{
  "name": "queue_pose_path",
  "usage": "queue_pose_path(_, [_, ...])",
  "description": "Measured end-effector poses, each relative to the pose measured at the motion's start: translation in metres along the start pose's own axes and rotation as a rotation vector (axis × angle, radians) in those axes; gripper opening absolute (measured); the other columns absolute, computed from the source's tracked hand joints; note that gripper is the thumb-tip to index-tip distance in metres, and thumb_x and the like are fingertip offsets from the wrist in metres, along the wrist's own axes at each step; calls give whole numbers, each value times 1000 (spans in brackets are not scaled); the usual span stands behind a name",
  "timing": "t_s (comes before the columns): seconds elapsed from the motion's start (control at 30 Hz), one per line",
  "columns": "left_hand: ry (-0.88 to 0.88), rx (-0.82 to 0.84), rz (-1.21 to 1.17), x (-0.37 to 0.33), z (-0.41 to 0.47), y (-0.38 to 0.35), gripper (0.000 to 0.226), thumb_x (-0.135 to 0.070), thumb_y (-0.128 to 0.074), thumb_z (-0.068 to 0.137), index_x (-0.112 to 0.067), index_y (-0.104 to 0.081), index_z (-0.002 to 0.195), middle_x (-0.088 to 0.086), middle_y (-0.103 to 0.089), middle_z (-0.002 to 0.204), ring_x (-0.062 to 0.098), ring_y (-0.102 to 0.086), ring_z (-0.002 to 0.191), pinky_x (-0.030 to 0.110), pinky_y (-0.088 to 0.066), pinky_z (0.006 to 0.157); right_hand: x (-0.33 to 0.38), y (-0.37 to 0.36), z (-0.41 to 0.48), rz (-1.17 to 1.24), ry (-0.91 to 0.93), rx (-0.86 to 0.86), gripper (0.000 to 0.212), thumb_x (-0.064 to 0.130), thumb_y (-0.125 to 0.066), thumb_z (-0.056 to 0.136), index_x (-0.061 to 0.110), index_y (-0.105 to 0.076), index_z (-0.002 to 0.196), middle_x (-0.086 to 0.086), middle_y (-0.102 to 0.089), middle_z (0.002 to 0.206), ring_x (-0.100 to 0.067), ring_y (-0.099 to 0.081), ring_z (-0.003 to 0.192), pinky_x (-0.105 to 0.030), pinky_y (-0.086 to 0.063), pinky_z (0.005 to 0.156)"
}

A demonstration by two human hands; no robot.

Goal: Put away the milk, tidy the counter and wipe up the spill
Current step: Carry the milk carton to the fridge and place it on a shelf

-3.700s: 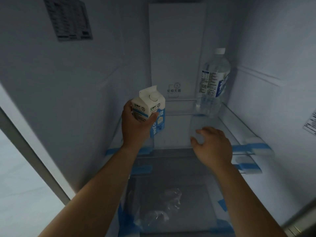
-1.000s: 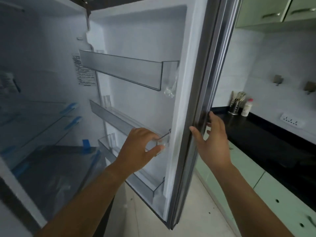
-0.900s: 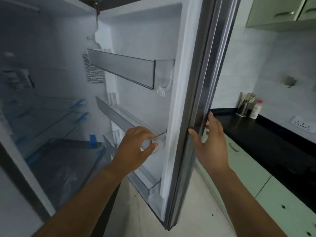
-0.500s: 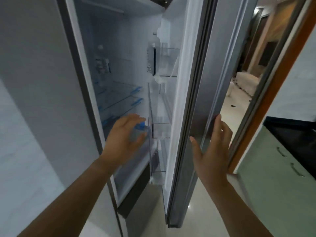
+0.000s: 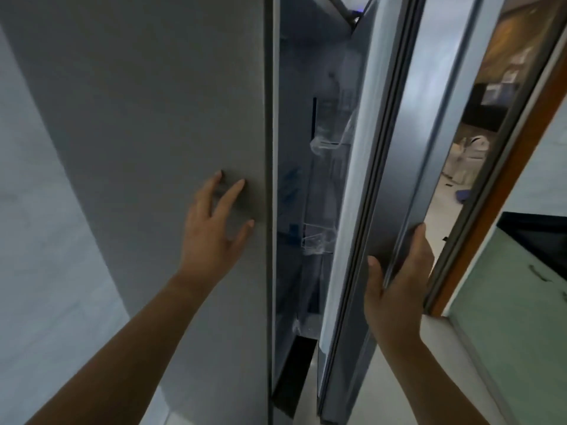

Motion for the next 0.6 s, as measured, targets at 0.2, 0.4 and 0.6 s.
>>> queue_pose_path(0.2, [-131, 4, -78, 27, 4, -13, 61, -40, -58, 86, -23, -35, 139, 16, -19, 151, 34, -31, 133, 48, -34, 106, 32, -30, -12, -34, -78, -5, 75, 14, -61, 86, 20, -11, 142, -5, -30, 143, 9, -15, 124, 6, -8, 99])
queue_pose_path(0.4, [-167, -1, -82, 35, 5, -22, 59, -47, -51, 88, -29, -31, 140, 11, -14, 152, 31, -16, 139, 53, -27, 109, 59, -79, -16, -52, -142, 106, 78, 27, -63, 85, 32, -11, 143, -2, -32, 142, -12, -34, 130, -24, -32, 106])
queue_pose_path(0.6, [-185, -40, -80, 37, 6, -24, 57, -46, -53, 88, -28, -34, 139, 12, -17, 150, 33, -21, 137, 57, -31, 104, 73, -101, -22, -74, -166, 89, 75, 31, -56, 88, 41, -1, 137, -2, -29, 146, -9, -28, 131, -25, -28, 103])
Point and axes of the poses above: each hand's wrist, its own z-axis towards the middle knuckle, its own y-axis out of the back of the hand, x = y × z, the point moved 6 cm from there along z, towards the middle knuckle
